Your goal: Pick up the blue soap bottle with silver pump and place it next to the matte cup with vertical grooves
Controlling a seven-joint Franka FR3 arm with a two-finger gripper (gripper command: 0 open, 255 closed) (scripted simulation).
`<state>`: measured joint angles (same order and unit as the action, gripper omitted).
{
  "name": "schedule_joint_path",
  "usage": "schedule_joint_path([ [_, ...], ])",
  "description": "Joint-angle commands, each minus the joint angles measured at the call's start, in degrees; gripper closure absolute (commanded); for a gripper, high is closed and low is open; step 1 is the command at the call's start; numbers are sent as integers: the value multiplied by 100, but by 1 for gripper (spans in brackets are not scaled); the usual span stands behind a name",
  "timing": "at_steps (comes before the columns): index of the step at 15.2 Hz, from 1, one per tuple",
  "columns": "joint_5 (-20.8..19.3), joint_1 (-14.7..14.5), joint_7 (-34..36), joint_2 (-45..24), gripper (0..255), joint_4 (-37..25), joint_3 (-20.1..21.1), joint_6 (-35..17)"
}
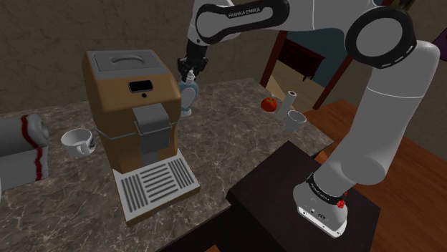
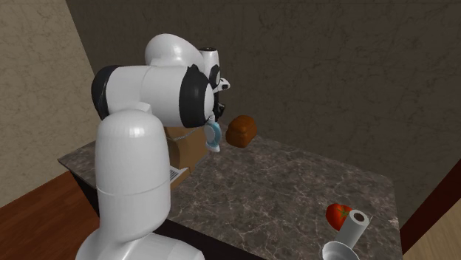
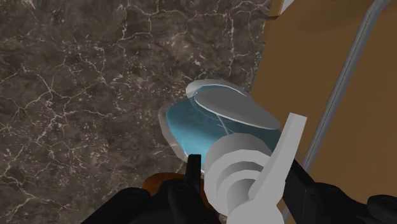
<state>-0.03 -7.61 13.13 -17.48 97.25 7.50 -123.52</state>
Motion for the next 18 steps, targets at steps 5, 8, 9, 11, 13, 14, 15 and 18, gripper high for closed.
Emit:
schedule_joint_path([
  [5, 9, -6, 14, 101, 255, -332, 8, 430],
  [8, 13, -6, 17, 138, 255, -511, 11, 647],
  [9, 14, -6, 18, 148, 255, -574, 11, 720],
  [11, 15, -7, 20, 165, 255, -706, 13, 868],
  [13, 16, -8, 24, 176, 255, -844, 14, 1017],
  [14, 16, -9, 25, 179, 255, -917, 14, 1093],
  [15, 15, -10, 27, 181, 255, -991, 15, 1169],
  [18, 14, -14, 33, 179, 255, -1225, 17, 1401],
])
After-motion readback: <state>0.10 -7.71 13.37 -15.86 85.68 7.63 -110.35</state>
